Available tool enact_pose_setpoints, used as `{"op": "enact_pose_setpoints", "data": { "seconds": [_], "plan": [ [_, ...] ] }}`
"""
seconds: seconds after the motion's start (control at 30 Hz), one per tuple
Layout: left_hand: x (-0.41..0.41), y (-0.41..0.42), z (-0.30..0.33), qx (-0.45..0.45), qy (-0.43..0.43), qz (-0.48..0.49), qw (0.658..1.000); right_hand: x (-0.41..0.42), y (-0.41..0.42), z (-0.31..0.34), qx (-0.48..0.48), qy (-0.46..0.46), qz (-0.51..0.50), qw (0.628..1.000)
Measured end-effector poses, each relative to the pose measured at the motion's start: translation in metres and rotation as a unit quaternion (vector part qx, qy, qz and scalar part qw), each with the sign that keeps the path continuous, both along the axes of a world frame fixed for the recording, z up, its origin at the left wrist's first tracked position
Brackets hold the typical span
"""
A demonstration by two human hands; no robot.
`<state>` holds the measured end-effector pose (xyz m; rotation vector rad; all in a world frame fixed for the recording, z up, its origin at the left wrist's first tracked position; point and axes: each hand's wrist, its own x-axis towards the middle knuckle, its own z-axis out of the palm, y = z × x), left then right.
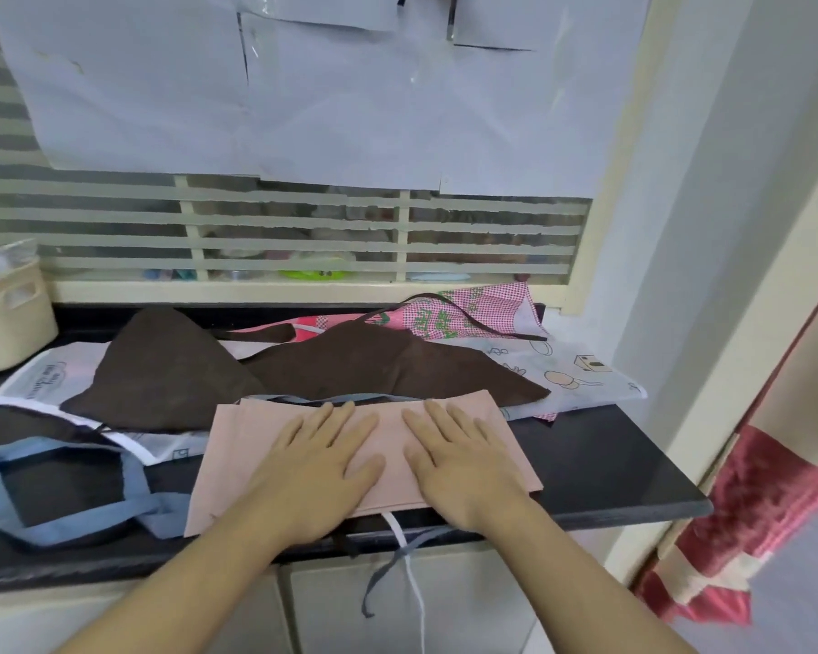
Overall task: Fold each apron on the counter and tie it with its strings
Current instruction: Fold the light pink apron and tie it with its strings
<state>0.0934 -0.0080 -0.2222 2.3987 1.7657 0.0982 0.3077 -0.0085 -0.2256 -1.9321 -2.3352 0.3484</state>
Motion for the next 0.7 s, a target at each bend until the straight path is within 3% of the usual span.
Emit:
{"op": "enact_pose_setpoints", "data": {
  "seconds": [0.23,0.33,0.43,0.57,0.63,0.7],
  "plan": [
    [-0.036,-0.013,0.006,-0.033,0.014,0.041,0.999,0.03,-0.001,0.001,0.008,-0.011,-0.056,0.998],
    [-0.034,-0.014,0.003,-0.03,0.018,0.048,0.998,0.046,-0.007,0.005,0.057,0.116,-0.127,0.983],
    [-0.032,-0.015,0.002,-0.028,0.018,0.052,0.998,0.05,-0.014,0.01,0.098,0.233,-0.223,0.941],
    [-0.031,-0.016,0.004,-0.033,0.017,0.051,0.998,0.049,-0.027,0.021,0.087,0.147,-0.276,0.946],
    [-0.03,-0.017,0.006,-0.037,0.017,0.05,0.998,0.047,-0.031,0.034,0.053,0.223,-0.284,0.931],
    [-0.031,-0.018,0.006,-0.038,0.015,0.051,0.998,0.045,-0.035,0.049,0.039,0.409,-0.294,0.863]
  ]
}}
